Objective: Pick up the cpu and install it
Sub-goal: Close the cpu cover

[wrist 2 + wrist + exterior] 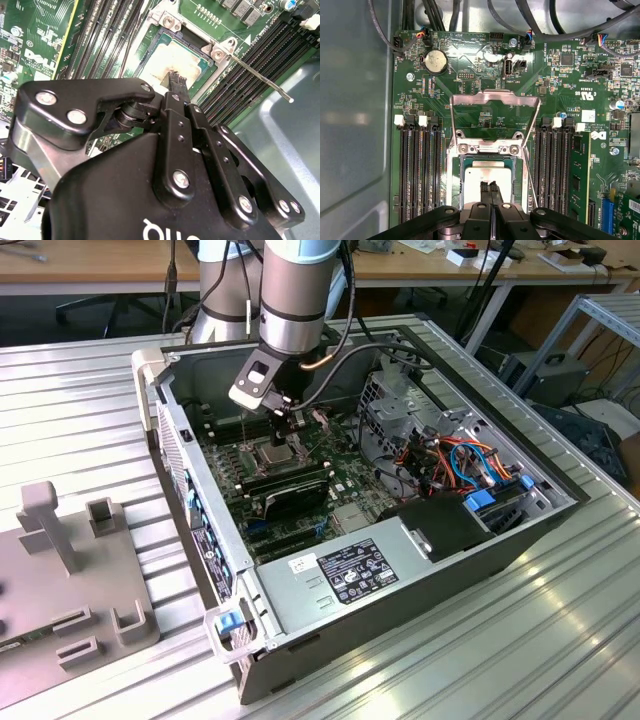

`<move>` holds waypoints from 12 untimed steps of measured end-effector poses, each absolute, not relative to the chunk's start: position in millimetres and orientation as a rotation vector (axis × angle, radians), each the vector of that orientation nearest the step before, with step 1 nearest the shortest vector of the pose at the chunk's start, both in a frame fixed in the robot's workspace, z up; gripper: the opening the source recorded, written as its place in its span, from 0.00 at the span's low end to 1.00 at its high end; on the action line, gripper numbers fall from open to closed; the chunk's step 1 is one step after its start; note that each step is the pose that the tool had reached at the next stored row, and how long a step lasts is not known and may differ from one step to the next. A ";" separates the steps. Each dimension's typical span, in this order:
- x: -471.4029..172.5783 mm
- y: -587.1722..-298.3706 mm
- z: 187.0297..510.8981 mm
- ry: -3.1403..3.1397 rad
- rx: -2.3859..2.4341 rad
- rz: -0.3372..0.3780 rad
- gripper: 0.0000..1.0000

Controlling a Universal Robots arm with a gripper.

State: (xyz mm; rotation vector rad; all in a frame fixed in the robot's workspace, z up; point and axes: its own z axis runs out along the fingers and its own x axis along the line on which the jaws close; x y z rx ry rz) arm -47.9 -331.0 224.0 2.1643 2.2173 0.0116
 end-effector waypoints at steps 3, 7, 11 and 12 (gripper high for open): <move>-47.9 -331.0 224.0 2.217 2.164 0.012 0.11; -47.9 -331.0 224.0 2.217 2.164 0.012 0.11; -47.9 -331.0 230.1 2.217 2.164 0.012 0.11; -47.9 -331.0 231.8 2.217 2.164 0.012 0.11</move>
